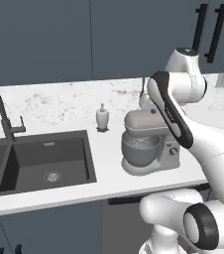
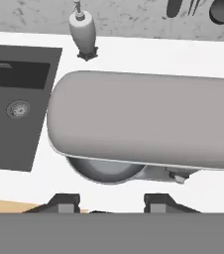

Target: Navigate to the electric kettle.

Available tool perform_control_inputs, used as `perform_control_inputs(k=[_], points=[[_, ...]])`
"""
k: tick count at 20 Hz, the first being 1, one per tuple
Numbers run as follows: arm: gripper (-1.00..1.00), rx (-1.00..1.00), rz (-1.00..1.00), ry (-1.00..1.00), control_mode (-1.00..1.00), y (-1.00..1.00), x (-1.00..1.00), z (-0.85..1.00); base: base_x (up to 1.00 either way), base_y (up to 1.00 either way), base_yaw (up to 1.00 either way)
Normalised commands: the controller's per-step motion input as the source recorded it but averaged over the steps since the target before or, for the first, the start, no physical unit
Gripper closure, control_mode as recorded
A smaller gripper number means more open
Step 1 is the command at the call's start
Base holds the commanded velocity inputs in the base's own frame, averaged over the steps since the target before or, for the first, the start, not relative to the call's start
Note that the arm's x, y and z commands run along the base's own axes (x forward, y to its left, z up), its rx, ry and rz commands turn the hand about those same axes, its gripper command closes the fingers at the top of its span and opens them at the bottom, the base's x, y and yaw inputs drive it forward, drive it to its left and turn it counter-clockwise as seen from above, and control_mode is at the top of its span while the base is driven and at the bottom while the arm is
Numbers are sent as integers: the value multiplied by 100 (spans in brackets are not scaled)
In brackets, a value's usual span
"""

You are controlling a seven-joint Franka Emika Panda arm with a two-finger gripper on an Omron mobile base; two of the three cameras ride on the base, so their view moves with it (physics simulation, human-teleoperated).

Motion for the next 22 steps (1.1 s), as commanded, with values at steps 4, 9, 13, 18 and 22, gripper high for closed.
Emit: perform_control_inputs(k=[4, 9, 13, 18, 22], points=[[-100, 0, 0, -9, -100, 0, -38, 1, 0, 0, 0], [-100, -1, 1, -16, 100, 11, -59, 5, -40, 11, 1], [-100, 0, 0, 0, 100, 0, 0, 0, -83, 43, 42], [-100, 0, 0, 0, 100, 0, 0, 0, -23, 47, 85], [-100, 0, 0, 0, 100, 0, 0, 0, -1, 22, 96]])
